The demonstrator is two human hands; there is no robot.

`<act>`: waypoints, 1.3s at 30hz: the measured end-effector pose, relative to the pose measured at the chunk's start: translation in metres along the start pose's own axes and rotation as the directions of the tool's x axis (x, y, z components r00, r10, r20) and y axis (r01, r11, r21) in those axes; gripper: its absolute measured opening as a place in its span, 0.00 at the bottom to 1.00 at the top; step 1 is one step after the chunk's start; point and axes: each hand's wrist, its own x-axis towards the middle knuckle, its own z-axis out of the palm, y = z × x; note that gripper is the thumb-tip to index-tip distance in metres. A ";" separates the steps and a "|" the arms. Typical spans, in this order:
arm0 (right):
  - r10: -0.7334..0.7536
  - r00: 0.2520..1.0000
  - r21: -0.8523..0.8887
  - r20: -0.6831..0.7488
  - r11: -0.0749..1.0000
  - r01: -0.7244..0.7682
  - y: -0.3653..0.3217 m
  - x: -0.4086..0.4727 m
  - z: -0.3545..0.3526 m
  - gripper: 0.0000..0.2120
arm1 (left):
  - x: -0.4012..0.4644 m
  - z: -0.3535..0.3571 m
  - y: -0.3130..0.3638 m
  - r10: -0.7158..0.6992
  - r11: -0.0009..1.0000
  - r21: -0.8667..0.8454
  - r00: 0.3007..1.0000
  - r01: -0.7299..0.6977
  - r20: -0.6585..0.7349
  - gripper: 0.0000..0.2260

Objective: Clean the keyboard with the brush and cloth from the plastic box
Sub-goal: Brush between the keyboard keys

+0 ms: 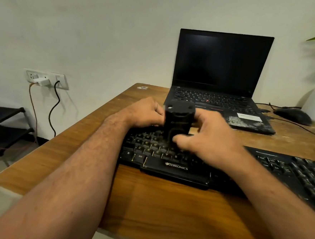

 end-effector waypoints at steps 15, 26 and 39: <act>0.059 0.991 0.125 0.123 0.989 -0.074 0.018 -0.006 -0.032 0.17 | 0.003 0.013 0.010 0.053 0.998 -0.038 0.996 -0.050 0.077 0.02; 0.007 0.987 0.171 0.162 0.985 -0.035 0.019 -0.011 -0.041 0.22 | 0.004 0.016 0.011 0.104 0.995 -0.001 0.992 -0.104 0.073 0.01; 0.057 0.998 -0.059 -0.037 0.997 -0.059 0.027 -0.003 -0.035 0.18 | 0.007 0.018 0.004 0.077 0.994 0.078 0.997 -0.076 -0.018 0.03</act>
